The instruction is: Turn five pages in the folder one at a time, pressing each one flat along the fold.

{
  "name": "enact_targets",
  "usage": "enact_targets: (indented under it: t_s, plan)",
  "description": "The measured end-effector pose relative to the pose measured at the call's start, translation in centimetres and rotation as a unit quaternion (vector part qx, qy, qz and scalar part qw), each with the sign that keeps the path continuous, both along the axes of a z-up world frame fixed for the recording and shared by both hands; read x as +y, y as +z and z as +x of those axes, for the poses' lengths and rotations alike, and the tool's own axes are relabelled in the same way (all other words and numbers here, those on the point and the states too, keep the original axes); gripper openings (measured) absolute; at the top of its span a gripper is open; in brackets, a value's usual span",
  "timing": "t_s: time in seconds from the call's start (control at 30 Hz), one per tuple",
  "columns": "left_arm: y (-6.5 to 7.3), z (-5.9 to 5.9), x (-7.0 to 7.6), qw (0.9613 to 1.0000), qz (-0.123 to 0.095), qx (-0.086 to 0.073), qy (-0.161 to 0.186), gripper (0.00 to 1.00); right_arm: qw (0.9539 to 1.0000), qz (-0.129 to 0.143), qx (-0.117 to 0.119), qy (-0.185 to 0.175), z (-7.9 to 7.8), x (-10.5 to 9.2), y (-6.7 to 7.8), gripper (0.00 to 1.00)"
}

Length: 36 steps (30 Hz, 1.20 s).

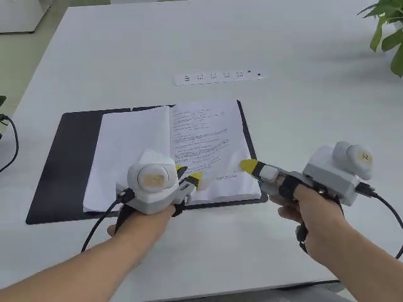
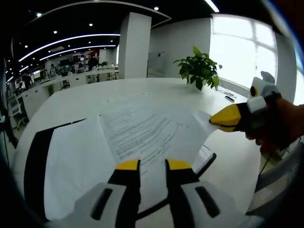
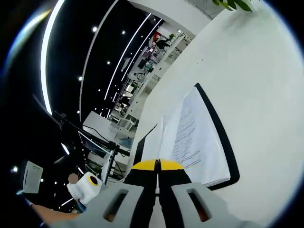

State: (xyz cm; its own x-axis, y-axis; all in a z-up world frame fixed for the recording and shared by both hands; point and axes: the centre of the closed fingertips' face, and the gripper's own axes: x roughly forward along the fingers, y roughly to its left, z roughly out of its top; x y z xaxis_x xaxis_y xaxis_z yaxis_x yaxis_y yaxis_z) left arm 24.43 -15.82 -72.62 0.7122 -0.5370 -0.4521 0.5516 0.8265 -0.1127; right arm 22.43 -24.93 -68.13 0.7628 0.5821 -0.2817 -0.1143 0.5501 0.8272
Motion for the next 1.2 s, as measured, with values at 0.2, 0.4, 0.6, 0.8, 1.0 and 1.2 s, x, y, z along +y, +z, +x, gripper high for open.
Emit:
enact_targets:
  t_s: [0.2, 0.4, 0.6, 0.8, 1.0, 1.2]
  plan:
    - [1.9, -1.1, 3.6, 0.9997, -0.014, -0.013, 0.015, 0.21, 0.9991, 0.020, -0.027, 0.027, -0.2, 4.3, 3.1, 0.00]
    - [4.2, -2.4, 8.0, 0.9986, -0.024, -0.030, 0.037, 0.22, 0.9967, 0.030, -0.040, 0.064, -0.1, 9.7, 4.6, 0.00]
    - [6.5, -3.1, 12.5, 0.9961, -0.031, -0.052, 0.065, 0.22, 0.9935, 0.020, -0.041, 0.104, -0.1, 15.2, 4.7, 0.00]
    - [8.3, -3.9, 15.8, 0.9937, -0.026, -0.070, 0.084, 0.22, 0.9908, 0.012, -0.031, 0.132, -0.1, 19.2, 3.6, 0.00]
    - [9.3, -4.8, 18.5, 0.9919, -0.025, -0.073, 0.101, 0.23, 0.9885, -0.014, -0.007, 0.151, 0.2, 22.0, 0.9, 0.00]
    - [8.9, -6.0, 20.5, 0.9921, -0.016, -0.064, 0.107, 0.24, 0.9856, -0.041, 0.020, 0.163, 0.3, 24.4, -1.9, 0.00]
